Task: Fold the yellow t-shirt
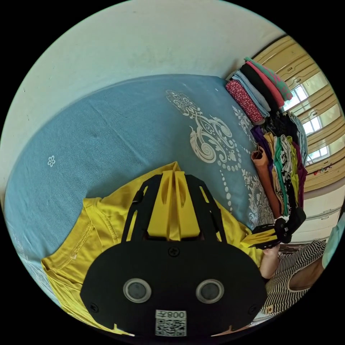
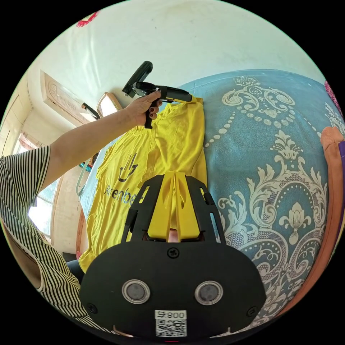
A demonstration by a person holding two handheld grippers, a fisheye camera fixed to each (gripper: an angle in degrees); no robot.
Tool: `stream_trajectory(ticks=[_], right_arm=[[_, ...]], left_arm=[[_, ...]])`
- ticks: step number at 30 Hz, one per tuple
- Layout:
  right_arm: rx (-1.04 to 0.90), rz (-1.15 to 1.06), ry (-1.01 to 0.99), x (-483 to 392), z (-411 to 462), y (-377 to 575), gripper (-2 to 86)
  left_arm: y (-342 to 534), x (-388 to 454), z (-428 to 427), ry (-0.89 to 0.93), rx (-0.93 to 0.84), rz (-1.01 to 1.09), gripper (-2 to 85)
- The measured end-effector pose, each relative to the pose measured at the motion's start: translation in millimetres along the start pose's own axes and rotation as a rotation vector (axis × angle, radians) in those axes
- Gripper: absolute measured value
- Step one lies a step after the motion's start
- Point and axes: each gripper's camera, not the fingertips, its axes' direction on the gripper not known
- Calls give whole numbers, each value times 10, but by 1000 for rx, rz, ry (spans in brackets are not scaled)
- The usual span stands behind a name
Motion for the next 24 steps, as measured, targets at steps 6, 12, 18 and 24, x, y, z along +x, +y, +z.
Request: stream_trajectory(ticks=[6,12,18,24], right_arm=[[65,19,36,9,-176,36,0],[-6,65,76,84,-78,20,0],[3,96,88,130,-150,33,-1],[43,64,133,-6,-287,12,1]], left_arm=[[-52,213,-267,74,125,-21,8],[-165,356,-152,60,94,-58,18],[-42,583,-471,-37,162,-62,43],[410,1141,-743,13,155,57,27]])
